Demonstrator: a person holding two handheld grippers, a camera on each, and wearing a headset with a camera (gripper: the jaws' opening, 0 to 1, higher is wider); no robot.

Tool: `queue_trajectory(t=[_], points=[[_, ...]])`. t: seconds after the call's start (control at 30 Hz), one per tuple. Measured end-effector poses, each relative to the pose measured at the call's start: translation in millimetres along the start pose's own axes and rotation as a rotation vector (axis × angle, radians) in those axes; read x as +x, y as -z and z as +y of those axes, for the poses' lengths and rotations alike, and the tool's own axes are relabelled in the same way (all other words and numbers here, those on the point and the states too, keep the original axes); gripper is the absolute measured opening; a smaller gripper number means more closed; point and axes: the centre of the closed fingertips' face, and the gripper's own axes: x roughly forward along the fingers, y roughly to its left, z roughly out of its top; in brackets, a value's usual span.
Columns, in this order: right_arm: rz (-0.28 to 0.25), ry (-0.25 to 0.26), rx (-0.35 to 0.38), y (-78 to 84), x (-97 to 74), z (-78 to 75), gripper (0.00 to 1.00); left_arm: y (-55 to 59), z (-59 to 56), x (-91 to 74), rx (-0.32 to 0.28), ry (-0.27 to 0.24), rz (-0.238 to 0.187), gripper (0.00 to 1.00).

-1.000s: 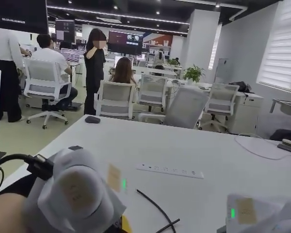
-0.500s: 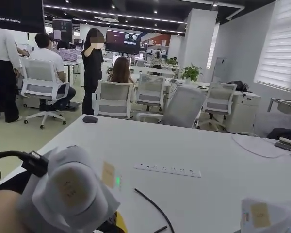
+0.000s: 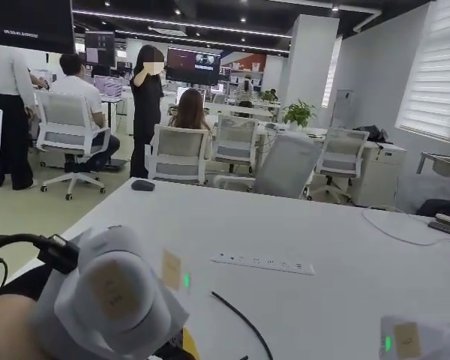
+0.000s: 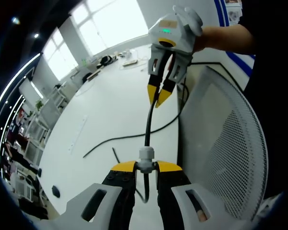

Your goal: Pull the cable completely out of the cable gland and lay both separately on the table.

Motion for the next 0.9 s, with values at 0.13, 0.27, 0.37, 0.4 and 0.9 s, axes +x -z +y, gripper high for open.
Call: queue_trajectory(t=[0.13, 0.27, 0.37, 0.4, 0.9], points=[[0.025, 0.012, 0.006, 10.6, -0.2, -3.3, 0.02, 3.7, 1.1, -2.1, -0.001, -0.004, 0.008, 0.16], [0.043, 0.011, 0.015, 17.4, -0.3, -2.5, 0.02, 5.5, 1.6, -3.4, -0.003, -0.005, 0.013, 0.16], [0.050, -0.002, 0.031, 18.4, 0.0, 0.2, 0.03, 5.2, 1.5, -3.2, -0.003, -0.006, 0.013, 0.16], [0.055, -0.007, 0.031, 17.3, -0.5, 1.0, 0.03, 5.7, 2.0, -3.0, 0.000, -0.008, 0.018, 0.16], [-0.196, -0.061, -0.050, -100.1, -12.9, 24.0, 0.23, -1.7, 2.8, -2.5, 0.000, -0.006, 0.002, 0.16]])
